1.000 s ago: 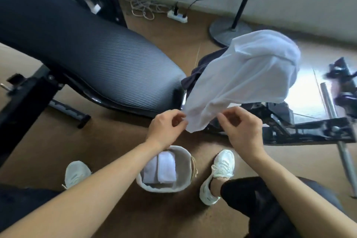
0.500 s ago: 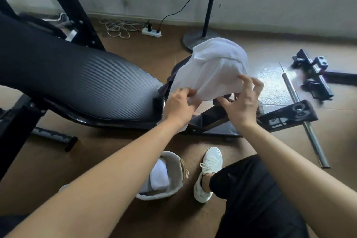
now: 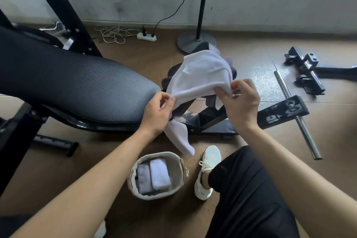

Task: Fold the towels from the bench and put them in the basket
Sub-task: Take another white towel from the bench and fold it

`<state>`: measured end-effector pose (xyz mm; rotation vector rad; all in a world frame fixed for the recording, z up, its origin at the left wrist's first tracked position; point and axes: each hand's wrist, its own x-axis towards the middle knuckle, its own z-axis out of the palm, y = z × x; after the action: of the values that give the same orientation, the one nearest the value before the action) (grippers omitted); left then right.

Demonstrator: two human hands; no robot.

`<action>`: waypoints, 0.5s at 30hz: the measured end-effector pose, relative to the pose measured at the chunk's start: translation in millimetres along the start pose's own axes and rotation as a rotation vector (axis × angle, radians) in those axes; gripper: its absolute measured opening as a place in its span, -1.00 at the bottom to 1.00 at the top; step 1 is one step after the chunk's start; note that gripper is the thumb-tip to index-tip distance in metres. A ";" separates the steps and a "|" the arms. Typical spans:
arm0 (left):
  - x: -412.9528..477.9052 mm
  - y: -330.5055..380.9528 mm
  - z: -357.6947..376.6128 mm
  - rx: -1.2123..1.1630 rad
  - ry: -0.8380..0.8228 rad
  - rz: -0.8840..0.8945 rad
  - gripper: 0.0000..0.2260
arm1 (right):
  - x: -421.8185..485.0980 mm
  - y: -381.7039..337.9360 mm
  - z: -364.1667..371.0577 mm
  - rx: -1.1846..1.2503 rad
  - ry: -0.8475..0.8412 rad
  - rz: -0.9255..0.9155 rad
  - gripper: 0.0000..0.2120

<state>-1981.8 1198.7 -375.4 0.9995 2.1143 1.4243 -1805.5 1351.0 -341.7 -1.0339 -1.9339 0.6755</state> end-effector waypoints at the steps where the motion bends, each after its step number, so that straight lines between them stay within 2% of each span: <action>1: -5.3 2.7 -9.2 -0.016 0.005 0.007 -0.84 | -3.7 -5.7 -2.1 0.023 -0.016 -0.035 -0.72; 4: -22.2 7.3 -38.0 -0.046 -0.021 0.049 -0.88 | -16.1 -22.8 -9.2 0.079 -0.116 -0.073 -0.75; 8: -42.5 1.5 -66.8 0.007 -0.068 0.068 -0.89 | -34.0 -27.0 -0.7 0.103 -0.254 0.085 -0.77; 15: -63.8 -30.4 -73.0 0.122 0.077 -0.076 -0.95 | -67.6 -16.3 31.9 0.223 -0.440 0.345 -0.74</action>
<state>-1998.5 1098.5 -377.9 0.9107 2.2938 1.3310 -1817.4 1282.5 -373.9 -1.1567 -1.9954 1.3775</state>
